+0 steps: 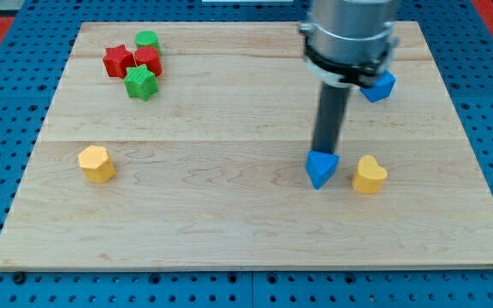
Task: Push the blue cube into the blue triangle
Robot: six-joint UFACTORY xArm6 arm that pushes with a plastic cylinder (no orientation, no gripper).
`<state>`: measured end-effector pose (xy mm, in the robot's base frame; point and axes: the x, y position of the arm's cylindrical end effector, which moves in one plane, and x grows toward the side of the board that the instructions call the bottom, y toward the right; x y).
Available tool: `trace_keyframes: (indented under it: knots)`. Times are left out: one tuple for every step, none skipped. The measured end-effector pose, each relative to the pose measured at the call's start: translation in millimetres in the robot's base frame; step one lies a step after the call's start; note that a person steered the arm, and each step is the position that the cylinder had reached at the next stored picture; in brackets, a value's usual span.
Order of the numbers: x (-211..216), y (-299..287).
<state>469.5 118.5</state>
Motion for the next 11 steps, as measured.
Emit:
trace_keyframes:
  knots:
    - [-27.4, 20.7]
    - [-35.6, 97.8]
    - [-57.0, 151.8]
    - [-125.0, 138.4]
    - [-151.0, 78.2]
    - [-146.0, 11.2]
    - [-92.9, 18.0]
    - [-66.5, 61.9]
    - [-89.0, 98.4]
    - [-30.1, 122.6]
    - [-16.3, 75.0]
